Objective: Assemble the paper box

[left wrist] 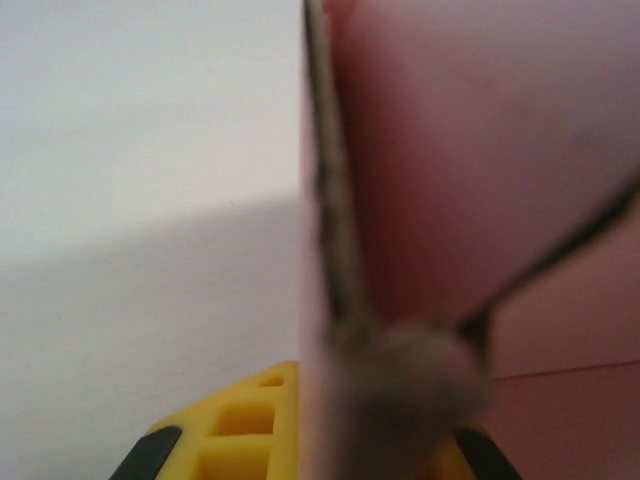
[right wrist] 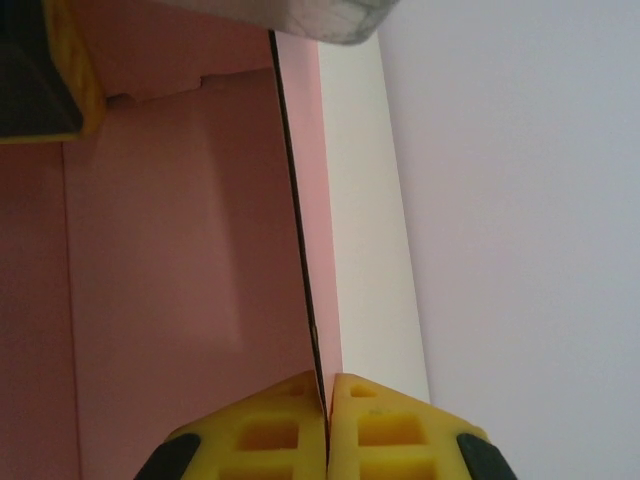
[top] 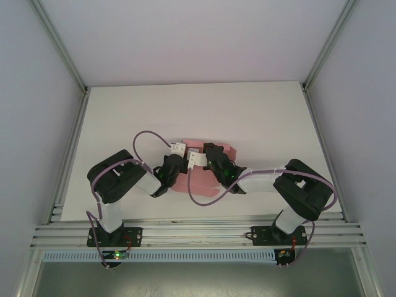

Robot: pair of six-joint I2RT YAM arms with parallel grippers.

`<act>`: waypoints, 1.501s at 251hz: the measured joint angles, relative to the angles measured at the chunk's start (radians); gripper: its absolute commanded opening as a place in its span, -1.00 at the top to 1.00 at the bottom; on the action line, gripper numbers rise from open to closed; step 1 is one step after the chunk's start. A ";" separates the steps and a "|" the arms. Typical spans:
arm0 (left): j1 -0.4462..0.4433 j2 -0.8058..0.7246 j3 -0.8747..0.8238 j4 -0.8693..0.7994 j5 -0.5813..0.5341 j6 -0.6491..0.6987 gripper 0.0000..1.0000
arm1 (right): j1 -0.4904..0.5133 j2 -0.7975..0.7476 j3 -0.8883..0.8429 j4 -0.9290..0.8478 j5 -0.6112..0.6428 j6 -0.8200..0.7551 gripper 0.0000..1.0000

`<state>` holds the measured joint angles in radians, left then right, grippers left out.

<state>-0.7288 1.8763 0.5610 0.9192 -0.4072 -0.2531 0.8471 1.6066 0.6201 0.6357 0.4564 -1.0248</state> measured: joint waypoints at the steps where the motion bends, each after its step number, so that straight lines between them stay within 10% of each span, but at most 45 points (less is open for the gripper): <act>1: -0.001 0.000 0.002 -0.001 -0.003 -0.001 1.00 | 0.000 0.000 0.000 0.000 0.000 0.001 1.00; 71: -0.034 0.000 0.020 -0.055 -0.106 -0.078 1.00 | 0.000 0.000 0.006 -0.005 -0.006 0.009 1.00; 94: -0.034 0.000 0.017 -0.054 -0.097 -0.083 0.28 | 0.000 0.000 0.006 -0.009 -0.007 0.010 1.00; 118: -0.019 0.000 -0.007 -0.044 -0.069 -0.088 0.03 | -0.001 0.000 0.006 -0.020 0.003 0.010 1.00; 231: -0.009 -0.182 -0.042 -0.129 0.055 -0.093 0.03 | -0.001 0.007 0.014 -0.061 0.026 0.029 1.00; 376: -0.012 -0.199 -0.017 -0.219 0.037 -0.126 0.53 | 0.000 0.007 0.015 -0.071 0.025 0.032 1.00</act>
<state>-0.7406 1.6772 0.5442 0.7002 -0.3706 -0.3786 0.8467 1.6138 0.6350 0.5648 0.4816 -0.9928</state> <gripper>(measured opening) 0.262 0.050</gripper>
